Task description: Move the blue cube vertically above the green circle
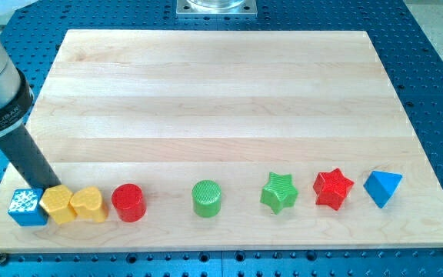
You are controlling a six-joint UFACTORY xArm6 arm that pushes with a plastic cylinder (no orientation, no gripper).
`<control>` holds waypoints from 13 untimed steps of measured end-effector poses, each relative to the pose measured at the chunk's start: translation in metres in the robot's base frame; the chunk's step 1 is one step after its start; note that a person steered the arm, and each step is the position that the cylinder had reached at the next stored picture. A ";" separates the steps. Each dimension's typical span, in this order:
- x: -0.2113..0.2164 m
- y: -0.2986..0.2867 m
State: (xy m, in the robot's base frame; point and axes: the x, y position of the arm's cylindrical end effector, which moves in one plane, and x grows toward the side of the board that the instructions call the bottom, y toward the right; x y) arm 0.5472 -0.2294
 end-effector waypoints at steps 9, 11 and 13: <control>0.041 -0.010; -0.024 -0.022; -0.117 -0.034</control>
State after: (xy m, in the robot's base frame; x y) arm 0.4307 -0.2636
